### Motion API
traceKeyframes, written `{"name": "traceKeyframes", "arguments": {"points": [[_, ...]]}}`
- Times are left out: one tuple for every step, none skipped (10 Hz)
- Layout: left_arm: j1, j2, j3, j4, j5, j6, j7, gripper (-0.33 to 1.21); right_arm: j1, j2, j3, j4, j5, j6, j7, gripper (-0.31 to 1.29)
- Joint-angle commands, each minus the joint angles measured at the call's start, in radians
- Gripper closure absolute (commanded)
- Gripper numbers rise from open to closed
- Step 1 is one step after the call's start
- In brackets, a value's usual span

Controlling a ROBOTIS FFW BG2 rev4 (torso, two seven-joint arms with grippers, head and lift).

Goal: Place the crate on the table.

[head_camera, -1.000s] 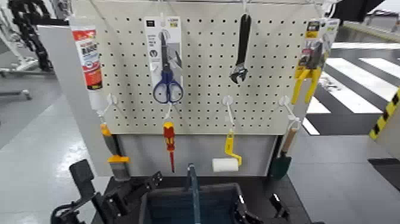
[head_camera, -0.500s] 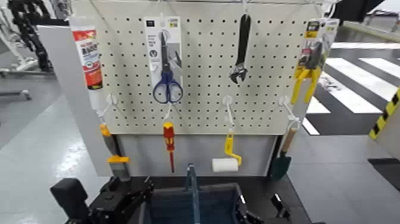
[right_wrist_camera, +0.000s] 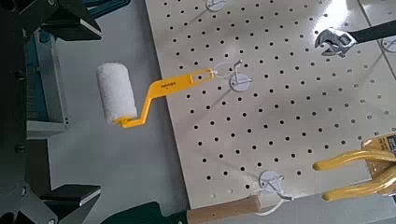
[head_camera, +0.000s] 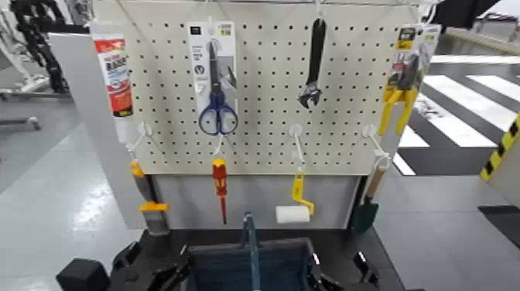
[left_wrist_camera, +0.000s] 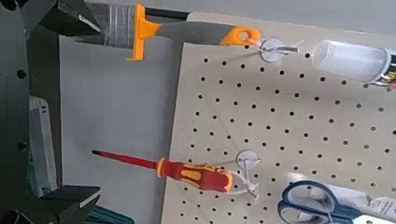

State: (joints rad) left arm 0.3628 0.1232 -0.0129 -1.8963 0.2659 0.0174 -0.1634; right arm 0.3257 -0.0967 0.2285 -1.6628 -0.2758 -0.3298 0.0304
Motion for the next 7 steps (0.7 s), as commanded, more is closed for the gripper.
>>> {"name": "traceKeyframes", "arguments": {"points": [[0.028,0.000,-0.013,0.017,-0.088,-0.093,0.036,0.10,0.003,0.000,-0.001,-0.002,0.001,0.002,0.000,0.14],[0.039,0.000,-0.021,0.017,-0.103,-0.122,0.067,0.10,0.003,0.000,-0.001,-0.002,0.001,0.002,0.000,0.14],[0.044,0.003,-0.022,0.022,-0.108,-0.139,0.082,0.10,0.003,0.002,-0.001,-0.003,0.001,0.002,0.000,0.14],[0.050,0.004,-0.029,0.022,-0.120,-0.159,0.107,0.10,0.004,0.000,-0.001,-0.003,0.001,0.002,-0.001,0.14],[0.061,0.004,-0.038,0.025,-0.123,-0.183,0.145,0.10,0.004,0.002,-0.001,-0.003,0.001,0.002,-0.001,0.14],[0.067,0.004,-0.044,0.028,-0.122,-0.195,0.169,0.10,0.004,0.002,-0.001,-0.005,0.003,0.003,-0.001,0.14],[0.067,0.004,-0.044,0.028,-0.122,-0.195,0.171,0.10,0.004,0.002,-0.003,-0.006,0.003,0.003,-0.001,0.14]]}}
